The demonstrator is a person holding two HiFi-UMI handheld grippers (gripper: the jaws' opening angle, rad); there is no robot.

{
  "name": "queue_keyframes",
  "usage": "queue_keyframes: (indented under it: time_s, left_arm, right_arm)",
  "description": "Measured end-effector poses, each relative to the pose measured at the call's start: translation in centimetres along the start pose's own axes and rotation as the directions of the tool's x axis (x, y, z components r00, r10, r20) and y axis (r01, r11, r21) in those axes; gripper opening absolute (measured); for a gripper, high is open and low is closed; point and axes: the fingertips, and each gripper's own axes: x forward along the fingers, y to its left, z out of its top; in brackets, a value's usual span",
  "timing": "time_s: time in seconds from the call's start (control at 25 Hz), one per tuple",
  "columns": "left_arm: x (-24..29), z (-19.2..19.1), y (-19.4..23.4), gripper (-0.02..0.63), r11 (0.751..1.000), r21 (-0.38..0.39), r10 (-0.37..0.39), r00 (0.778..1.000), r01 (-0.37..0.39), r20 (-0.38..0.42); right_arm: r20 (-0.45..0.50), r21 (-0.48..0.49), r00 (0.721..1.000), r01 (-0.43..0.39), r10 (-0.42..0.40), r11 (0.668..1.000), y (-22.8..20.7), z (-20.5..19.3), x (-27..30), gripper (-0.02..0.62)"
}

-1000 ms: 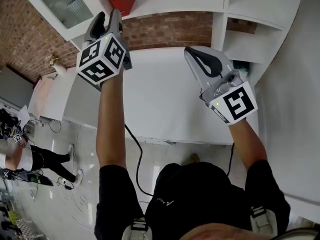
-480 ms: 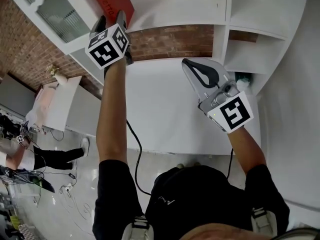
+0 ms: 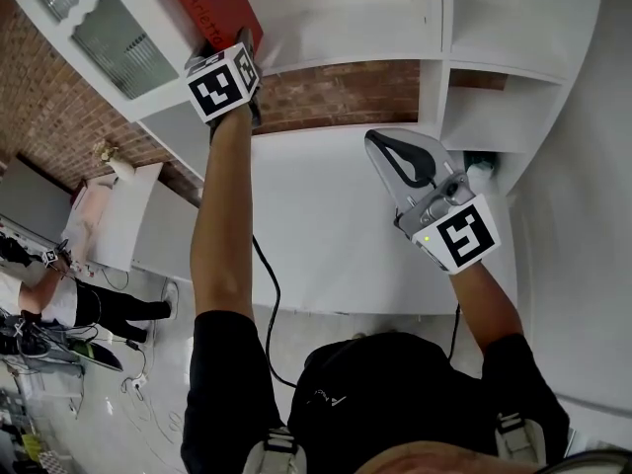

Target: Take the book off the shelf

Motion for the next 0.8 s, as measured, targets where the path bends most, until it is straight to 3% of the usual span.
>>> queue_keyframes:
  time_s: [0.16, 0.28, 0.56, 0.8]
  left_arm:
    - [1.0, -0.7, -0.3, 0.247, 1.0, 0.007, 0.014, 0.999, -0.014, -0.046]
    - [1.2, -0.8, 0.1, 0.186, 0.999, -0.011, 0.041, 0.998, -0.041, -0.047]
    - [1.0, -0.4, 0.2, 0.164, 0.996, -0.083, 0.027, 1.0, -0.028, -0.013]
    - [-1.2, 0.9, 0.0, 0.16, 0.993, -0.112, -0.037, 0.997, 0.044, 0.062]
  right_arm:
    - [-0.004, 0.004, 1.0, 0.02, -0.02, 1.0, -0.2, -0.2, -0.5, 0.002]
    - [-0.015, 0.013, 0.999, 0.038, -0.038, 0.999, -0.3, -0.3, -1.0, 0.002]
    - [-0.028, -0.007, 0.997, 0.077, -0.078, 0.997, -0.6, -0.5, -1.6, 0.002]
    - [-0.037, -0.017, 0.994, 0.105, -0.106, 0.994, -0.7, -0.2, -1.4, 0.002]
